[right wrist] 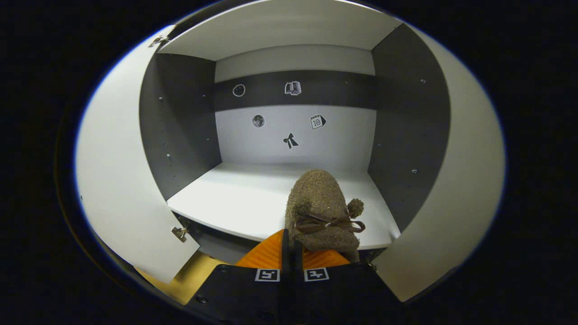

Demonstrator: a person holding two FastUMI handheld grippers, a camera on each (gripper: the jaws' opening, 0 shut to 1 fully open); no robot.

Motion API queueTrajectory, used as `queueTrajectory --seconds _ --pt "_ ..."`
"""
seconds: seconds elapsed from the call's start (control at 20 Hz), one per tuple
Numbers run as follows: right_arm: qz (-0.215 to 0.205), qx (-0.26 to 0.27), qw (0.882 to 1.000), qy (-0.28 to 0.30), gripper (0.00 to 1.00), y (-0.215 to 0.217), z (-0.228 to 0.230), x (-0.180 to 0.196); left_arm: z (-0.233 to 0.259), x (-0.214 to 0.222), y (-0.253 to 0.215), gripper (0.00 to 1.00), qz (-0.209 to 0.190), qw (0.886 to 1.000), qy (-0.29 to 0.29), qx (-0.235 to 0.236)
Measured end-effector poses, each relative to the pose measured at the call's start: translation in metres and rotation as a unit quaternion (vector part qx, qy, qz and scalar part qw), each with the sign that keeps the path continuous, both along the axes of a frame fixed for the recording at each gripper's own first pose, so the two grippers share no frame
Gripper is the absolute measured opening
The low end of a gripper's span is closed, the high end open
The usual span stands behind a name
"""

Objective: Grab one shoe with the right hand and put it into the shoe cabinet, grab the other shoe with the left hand and put it into the shoe cabinet; then close the right door with the right hand and the left door with the left hand.

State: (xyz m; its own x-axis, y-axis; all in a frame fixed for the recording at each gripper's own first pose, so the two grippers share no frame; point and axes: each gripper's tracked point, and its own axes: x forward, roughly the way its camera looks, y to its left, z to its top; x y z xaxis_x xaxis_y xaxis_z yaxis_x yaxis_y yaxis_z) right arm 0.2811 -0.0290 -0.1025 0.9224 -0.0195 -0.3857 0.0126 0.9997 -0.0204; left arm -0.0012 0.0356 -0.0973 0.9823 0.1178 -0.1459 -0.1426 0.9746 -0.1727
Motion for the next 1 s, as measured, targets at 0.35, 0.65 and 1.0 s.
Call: queueTrajectory --seconds 0.35,0.65,1.0 --pt "-0.012 -0.045 0.999 -0.004 0.05 -0.010 0.008 0.086 -0.004 0.000 0.004 0.94 0.027 0.999 0.019 0.011" --pt "-0.026 -0.063 0.997 0.019 0.04 -0.013 -0.001 0.138 -0.015 0.000 0.014 0.94 0.046 0.998 0.038 0.013" --pt "-0.020 -0.082 0.994 0.076 0.19 -0.013 -0.032 0.135 -0.014 -0.001 0.028 0.94 0.061 0.997 0.037 0.010"
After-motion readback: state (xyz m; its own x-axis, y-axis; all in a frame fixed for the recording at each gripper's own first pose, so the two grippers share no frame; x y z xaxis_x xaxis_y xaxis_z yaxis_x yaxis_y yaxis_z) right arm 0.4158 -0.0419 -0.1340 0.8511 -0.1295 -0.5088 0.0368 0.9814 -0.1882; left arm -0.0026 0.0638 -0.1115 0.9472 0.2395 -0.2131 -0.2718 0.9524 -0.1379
